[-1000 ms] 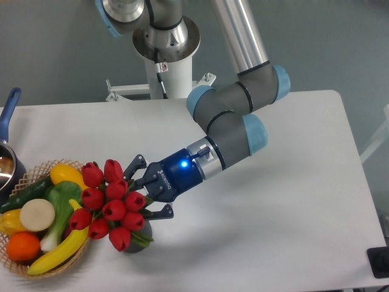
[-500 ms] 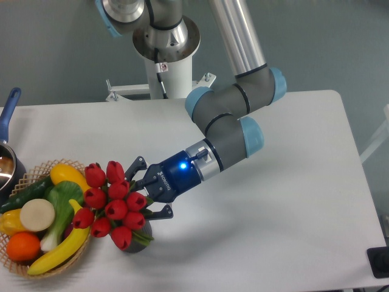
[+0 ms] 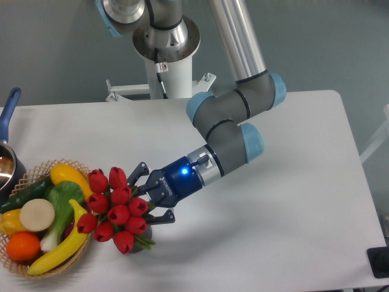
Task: Insert the flowers into the vase
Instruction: 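Push the tulips deeper into the vase and settle them upright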
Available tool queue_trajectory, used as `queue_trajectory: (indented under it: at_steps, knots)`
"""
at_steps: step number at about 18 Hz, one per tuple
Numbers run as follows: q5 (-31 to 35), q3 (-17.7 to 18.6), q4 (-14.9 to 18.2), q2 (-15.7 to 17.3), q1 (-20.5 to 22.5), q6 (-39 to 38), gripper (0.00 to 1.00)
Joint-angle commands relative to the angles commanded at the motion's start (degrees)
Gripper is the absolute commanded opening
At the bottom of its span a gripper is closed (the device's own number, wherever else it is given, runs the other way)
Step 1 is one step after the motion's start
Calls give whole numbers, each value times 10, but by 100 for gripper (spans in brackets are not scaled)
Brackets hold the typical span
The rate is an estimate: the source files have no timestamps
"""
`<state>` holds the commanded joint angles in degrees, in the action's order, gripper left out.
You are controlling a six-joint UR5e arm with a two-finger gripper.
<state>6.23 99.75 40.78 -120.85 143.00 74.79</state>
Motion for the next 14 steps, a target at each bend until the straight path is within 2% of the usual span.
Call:
queue_trajectory:
  at_steps: [4,6,7,10,14]
  knots:
    - [1,13,0,3,2,17,48]
    - [1,14,0,3,3,24,62]
    - [0,14,-1,4,4,24,72]
    - [-1,18,-2,4,7,24,85]
    - [0,19,-2,6,8,24,93]
